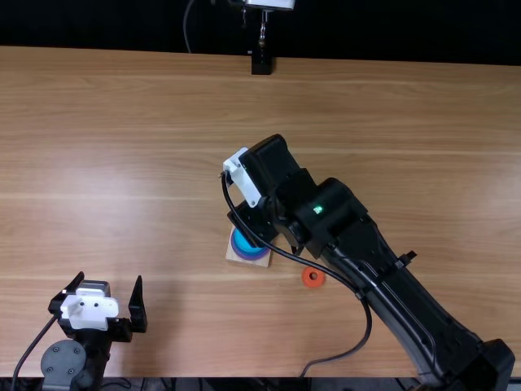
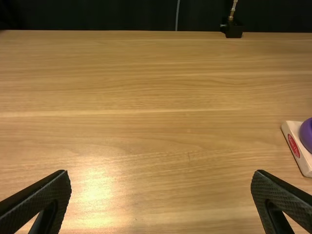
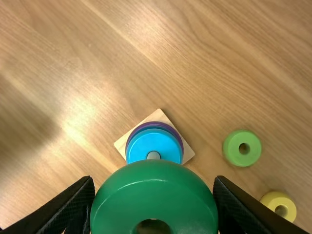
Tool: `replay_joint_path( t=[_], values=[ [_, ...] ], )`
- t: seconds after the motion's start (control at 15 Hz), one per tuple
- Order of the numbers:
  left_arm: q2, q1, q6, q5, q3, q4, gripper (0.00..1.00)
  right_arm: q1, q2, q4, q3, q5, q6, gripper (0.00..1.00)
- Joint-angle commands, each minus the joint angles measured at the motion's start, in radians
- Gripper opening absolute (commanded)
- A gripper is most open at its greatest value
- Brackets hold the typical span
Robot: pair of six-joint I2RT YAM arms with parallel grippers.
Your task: Build the Hanoi tower: stack the rings onto the peg from bottom to top in this color order: purple, dark blue, light blue, dark green, light green, yellow, orange.
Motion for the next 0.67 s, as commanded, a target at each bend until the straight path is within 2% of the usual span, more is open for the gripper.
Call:
replay_joint_path(
  t=[0.0,0.6],
  values=[
    [-0.012,0.004,0.007,-0.005,-0.110,-0.075,1.00,0.017,-0.004,0.002,0.035,-0.006,0.001,0.00],
    [-0.012,0.004,0.007,-0.005,-0.110,-0.075,1.00,0.043,0.048,0.004,0.031,-0.004,0.003,0.00]
  ],
)
